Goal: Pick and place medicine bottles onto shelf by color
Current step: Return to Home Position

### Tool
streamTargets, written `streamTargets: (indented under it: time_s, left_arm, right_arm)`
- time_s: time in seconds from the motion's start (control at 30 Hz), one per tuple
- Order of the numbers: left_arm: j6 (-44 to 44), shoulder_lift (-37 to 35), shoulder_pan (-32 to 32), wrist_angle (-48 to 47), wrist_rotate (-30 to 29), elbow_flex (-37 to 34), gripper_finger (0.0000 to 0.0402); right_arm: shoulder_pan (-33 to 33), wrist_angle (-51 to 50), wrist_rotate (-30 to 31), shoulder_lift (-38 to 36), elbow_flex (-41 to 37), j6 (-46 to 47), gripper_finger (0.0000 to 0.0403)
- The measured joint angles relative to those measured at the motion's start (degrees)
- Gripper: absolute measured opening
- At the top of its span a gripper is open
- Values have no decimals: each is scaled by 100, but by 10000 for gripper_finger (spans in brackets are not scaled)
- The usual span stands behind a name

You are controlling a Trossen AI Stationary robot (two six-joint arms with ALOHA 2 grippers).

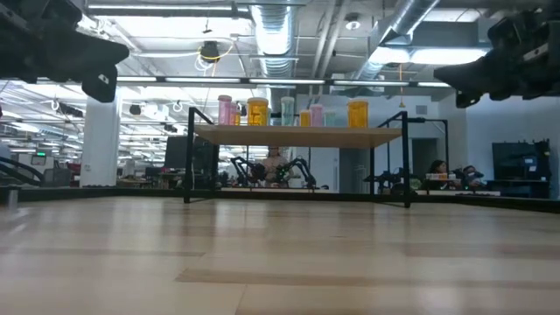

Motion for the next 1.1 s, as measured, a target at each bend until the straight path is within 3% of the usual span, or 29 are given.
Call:
streamTargets:
  time_s: [0.13,0.37,1.1]
  left_arm:
    - [203,1,-1,-20,88,-2,0]
    - [355,1,0,-93,-522,25,0]
    - [419,1,0,-128,-525,39,0]
  right_arm:
    - [-2,-125,6,1,-2,7,15]
    - [-4,-343,277,0,-6,255,40]
    - [-4,-704,297,0,-13,244,42]
